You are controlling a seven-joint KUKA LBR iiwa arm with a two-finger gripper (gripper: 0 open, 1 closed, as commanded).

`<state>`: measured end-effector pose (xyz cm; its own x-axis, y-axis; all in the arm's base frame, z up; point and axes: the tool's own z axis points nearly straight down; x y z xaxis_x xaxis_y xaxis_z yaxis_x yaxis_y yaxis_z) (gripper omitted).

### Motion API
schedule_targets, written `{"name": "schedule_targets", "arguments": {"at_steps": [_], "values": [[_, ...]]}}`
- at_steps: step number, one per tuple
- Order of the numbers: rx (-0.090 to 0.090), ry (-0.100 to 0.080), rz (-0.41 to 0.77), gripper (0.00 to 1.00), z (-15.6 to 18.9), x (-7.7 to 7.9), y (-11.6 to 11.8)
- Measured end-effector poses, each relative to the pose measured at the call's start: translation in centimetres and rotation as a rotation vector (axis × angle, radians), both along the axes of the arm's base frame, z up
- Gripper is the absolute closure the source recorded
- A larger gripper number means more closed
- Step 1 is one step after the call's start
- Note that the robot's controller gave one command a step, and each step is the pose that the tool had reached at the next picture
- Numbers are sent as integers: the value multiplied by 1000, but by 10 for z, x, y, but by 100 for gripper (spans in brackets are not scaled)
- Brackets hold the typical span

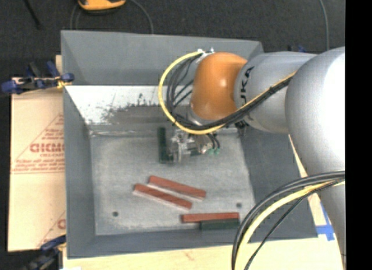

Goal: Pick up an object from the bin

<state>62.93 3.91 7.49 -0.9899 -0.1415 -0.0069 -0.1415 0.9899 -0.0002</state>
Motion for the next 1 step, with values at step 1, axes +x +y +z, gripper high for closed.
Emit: {"name": "schedule_targets", "arguments": {"at_steps": [1], "values": [[0,0,0,100,0,0,0]]}}
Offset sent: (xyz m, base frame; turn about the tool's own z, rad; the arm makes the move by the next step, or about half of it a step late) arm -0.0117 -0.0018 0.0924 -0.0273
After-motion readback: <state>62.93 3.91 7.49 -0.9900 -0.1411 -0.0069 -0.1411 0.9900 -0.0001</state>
